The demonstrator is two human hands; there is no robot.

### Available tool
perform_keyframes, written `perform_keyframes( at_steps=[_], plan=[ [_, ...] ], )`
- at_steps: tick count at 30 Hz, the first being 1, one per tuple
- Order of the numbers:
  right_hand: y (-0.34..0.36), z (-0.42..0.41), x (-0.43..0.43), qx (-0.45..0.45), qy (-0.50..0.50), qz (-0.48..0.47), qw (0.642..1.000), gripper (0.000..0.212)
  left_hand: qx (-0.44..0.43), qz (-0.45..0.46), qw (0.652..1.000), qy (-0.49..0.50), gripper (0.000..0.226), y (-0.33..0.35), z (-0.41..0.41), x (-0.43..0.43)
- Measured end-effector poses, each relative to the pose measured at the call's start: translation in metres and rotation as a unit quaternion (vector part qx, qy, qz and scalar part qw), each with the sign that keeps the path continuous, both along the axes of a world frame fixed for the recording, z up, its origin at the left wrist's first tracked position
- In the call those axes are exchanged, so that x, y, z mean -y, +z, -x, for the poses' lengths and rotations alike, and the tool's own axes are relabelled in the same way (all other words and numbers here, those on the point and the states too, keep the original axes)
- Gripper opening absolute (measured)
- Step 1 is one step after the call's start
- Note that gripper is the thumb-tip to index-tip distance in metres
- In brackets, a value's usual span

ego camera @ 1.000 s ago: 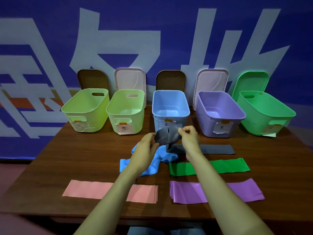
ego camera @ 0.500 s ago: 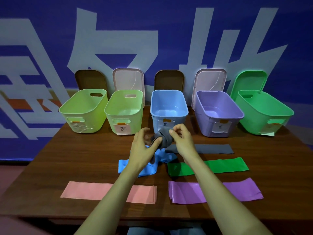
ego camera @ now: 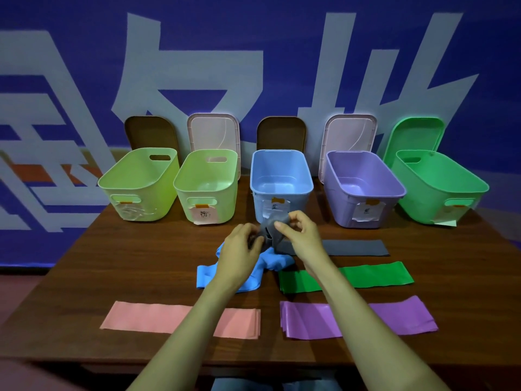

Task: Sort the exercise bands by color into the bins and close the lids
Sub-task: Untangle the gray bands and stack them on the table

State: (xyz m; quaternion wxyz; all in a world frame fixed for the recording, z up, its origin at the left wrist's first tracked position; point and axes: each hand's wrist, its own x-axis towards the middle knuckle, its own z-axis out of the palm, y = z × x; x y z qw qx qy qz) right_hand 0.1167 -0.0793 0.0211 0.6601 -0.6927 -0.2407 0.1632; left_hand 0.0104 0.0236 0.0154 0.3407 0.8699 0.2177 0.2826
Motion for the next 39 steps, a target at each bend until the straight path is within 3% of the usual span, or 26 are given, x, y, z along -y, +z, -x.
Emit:
perform_keyframes(
  at_steps=[5, 8, 10, 14, 17, 19, 21, 25, 27, 34, 39],
  plan=[
    [0.001, 0.006, -0.005, 0.028, -0.029, -0.004, 0.999, 0.012, 0.022, -0.031, 0.999, -0.023, 0.010, 0.001, 0.001, 0.005],
    [0.003, 0.006, -0.006, 0.041, -0.021, 0.009, 0.999, 0.014, 0.038, 0.009, 0.999, -0.017, 0.024, -0.001, -0.001, 0.004],
    [0.003, 0.005, -0.005, 0.036, -0.014, 0.013, 0.999, 0.014, 0.043, 0.003, 0.999, -0.006, 0.022, -0.003, -0.002, 0.000],
    [0.007, 0.002, -0.009, -0.018, -0.036, -0.012, 0.999, 0.009, 0.065, -0.038, 0.997, -0.005, 0.021, 0.003, -0.003, -0.003],
    [0.010, -0.022, -0.010, -0.143, -0.107, -0.058, 0.982, 0.015, 0.069, -0.092, 0.993, -0.007, 0.022, 0.006, -0.001, -0.010],
    [0.013, -0.043, -0.004, -0.202, -0.148, -0.086, 0.964, 0.012, 0.049, -0.046, 0.998, -0.007, 0.017, -0.002, 0.005, -0.015],
    [0.013, -0.052, 0.000, -0.205, -0.124, -0.077, 0.968, 0.005, 0.019, 0.024, 0.999, -0.010, 0.012, -0.008, 0.009, -0.011],
    [0.014, -0.043, -0.005, -0.234, -0.059, -0.085, 0.967, 0.006, 0.060, 0.119, 0.990, 0.047, 0.021, -0.006, 0.008, -0.002],
    [0.011, -0.043, -0.005, -0.241, -0.046, -0.088, 0.966, 0.008, 0.067, 0.132, 0.987, 0.058, 0.020, -0.004, 0.007, -0.004],
    [0.002, -0.031, -0.007, -0.213, -0.087, -0.039, 0.972, 0.053, 0.065, 0.150, 0.985, 0.053, 0.018, 0.006, 0.005, -0.012],
    [-0.001, -0.014, -0.016, -0.182, 0.002, -0.014, 0.983, 0.030, 0.088, 0.170, 0.975, 0.113, 0.020, 0.021, 0.002, -0.025]
  ],
)
